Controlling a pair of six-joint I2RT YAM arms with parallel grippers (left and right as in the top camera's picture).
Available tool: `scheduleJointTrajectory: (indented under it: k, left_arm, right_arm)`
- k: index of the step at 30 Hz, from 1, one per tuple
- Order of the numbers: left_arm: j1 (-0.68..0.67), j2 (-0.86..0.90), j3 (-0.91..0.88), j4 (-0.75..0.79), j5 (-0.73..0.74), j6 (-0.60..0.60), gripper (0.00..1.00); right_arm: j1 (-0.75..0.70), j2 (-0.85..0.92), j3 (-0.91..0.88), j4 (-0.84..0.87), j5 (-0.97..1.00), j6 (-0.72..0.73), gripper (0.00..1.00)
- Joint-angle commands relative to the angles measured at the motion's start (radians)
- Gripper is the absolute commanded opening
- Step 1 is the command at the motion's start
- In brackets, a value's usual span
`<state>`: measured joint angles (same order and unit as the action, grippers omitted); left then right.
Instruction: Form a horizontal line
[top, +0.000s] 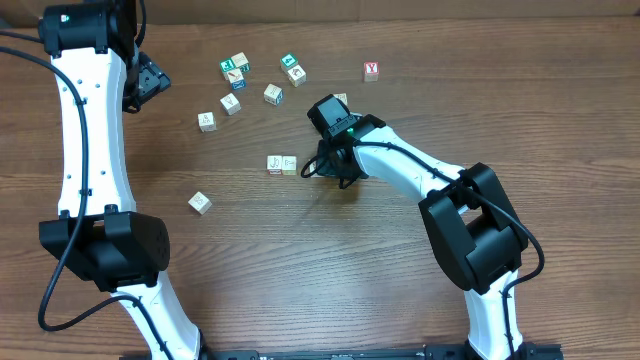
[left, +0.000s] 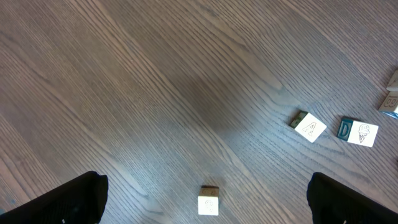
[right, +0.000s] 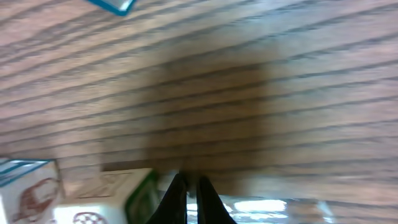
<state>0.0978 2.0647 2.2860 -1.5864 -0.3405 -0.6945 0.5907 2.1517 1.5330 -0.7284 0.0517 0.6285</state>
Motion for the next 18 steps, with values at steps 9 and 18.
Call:
scheduleJointTrajectory:
  k: [9, 18]
  left_arm:
    - [-0.006, -0.008, 0.013, -0.002, -0.002, 0.022, 1.0]
    - [-0.006, -0.008, 0.013, -0.002, -0.002, 0.022, 1.0]
  right_arm:
    - [0.01, 0.005, -0.012, 0.027, -0.055, 0.005, 0.04]
    - [0.01, 0.005, -0.023, 0.055, -0.058, 0.056, 0.04]
